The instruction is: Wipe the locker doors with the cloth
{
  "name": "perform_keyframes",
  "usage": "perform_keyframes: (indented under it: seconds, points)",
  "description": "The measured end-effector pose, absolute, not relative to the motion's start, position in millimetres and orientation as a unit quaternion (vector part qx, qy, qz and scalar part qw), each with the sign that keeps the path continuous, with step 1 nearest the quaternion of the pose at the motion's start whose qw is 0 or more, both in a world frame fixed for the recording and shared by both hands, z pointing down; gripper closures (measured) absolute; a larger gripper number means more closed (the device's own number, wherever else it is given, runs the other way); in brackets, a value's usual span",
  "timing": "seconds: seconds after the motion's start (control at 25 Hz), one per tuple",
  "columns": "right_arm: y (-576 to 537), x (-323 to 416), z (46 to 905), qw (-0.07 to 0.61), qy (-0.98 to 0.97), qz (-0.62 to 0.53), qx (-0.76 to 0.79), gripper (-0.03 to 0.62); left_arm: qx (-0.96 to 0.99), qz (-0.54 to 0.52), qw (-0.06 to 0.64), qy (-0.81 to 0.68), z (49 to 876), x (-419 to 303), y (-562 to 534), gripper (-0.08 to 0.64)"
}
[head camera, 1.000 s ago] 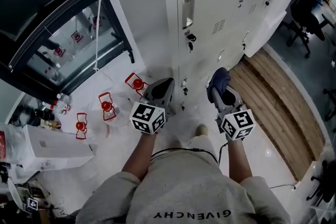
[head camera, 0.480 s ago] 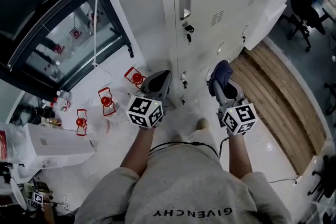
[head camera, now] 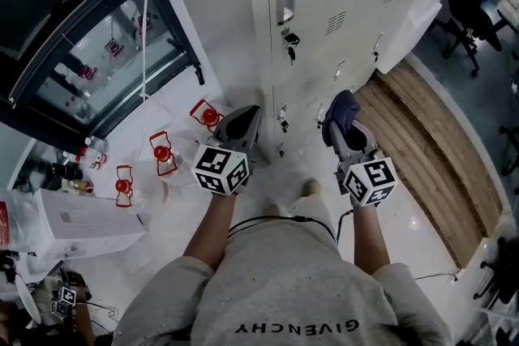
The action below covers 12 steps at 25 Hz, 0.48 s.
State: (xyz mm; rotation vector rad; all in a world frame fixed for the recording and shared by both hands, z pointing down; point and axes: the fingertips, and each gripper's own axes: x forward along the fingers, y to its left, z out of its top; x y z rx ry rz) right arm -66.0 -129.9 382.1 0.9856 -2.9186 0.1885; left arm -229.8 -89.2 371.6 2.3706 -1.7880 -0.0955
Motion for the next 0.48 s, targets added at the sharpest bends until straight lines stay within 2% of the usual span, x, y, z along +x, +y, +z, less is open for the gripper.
perform_keyframes:
  seconds: [0.48]
  points:
    - [-123,-74,395,0.047,-0.947,0.063,0.311,0.542,0.783,-0.038,0.102,-0.612,385,-241,-82,0.561]
